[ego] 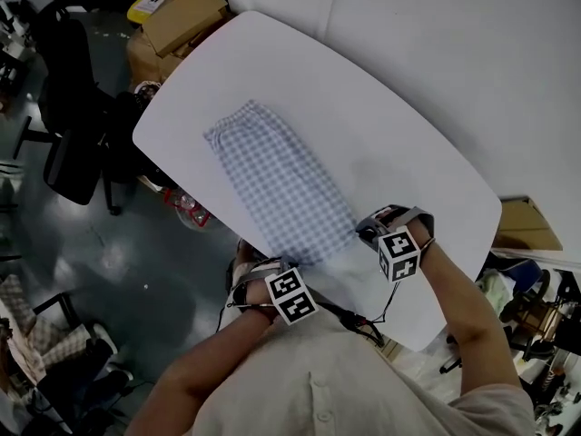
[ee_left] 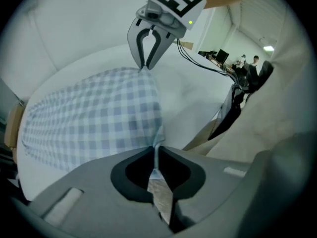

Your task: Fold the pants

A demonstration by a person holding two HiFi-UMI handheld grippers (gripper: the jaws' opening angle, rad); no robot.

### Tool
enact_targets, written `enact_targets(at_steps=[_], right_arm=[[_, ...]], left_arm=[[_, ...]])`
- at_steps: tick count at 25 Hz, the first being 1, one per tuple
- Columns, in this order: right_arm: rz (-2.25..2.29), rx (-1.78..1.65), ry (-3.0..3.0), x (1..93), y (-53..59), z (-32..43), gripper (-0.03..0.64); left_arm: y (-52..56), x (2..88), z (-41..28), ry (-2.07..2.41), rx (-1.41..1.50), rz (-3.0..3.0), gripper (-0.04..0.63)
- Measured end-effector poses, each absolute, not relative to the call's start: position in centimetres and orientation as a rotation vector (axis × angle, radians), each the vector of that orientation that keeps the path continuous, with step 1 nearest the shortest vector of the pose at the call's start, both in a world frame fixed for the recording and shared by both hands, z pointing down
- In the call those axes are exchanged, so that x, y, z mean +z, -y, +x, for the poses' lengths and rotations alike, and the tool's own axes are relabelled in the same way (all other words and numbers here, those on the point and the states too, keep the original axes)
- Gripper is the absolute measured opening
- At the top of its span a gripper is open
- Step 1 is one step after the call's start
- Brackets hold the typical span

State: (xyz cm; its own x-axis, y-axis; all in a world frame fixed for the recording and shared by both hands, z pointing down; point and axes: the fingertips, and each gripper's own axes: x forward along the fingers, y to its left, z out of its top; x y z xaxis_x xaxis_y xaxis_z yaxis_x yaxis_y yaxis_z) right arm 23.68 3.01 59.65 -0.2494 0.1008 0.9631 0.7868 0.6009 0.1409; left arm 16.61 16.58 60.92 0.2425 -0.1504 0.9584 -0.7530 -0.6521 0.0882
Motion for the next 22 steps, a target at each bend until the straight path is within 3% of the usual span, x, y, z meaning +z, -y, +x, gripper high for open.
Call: enact_targets(at_steps=[10, 22], right_arm=[[-0.830, -0.319, 1.677, 49.3, -4.3, 25.2, 0.029], [-0.737, -0.327, 1.637, 44.9, 5.1, 6.3, 0.029]], left_arm=[[-18.7, 48.6, 17.9, 0.439, 1.023, 2.039, 0.034], [-9.1, 44.0, 0.1, 0.419, 0.671, 1.935, 0.034]])
